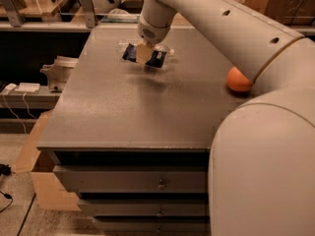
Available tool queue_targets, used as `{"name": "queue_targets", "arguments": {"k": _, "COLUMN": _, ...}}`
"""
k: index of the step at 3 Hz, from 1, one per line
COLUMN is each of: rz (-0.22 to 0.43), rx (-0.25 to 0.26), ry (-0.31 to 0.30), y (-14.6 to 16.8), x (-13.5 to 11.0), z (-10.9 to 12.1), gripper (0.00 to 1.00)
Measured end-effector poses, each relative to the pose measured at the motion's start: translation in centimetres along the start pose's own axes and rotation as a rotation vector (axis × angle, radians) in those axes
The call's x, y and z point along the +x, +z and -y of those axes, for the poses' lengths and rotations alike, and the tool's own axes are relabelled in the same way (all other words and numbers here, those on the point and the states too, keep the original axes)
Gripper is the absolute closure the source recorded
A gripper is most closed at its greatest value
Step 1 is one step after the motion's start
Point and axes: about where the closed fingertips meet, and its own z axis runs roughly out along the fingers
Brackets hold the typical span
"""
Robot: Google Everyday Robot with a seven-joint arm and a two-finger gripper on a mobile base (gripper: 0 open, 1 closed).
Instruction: Move rxbar blueberry near water bottle
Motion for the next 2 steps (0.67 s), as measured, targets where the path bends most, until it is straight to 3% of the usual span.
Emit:
{"name": "queue_targets", "arguments": {"k": 1, "rz": 0.007, "rx": 0.008, "ry": -0.005, "y": -0.36, "x": -0.34, "z": 0.20, "gripper": 0.13}}
{"name": "queue_targets", "arguments": {"k": 2, "rz": 0.017, "rx": -0.003, "ry": -0.021, "y": -0.36, "x": -0.92, "z": -0.02, "gripper": 0.00}}
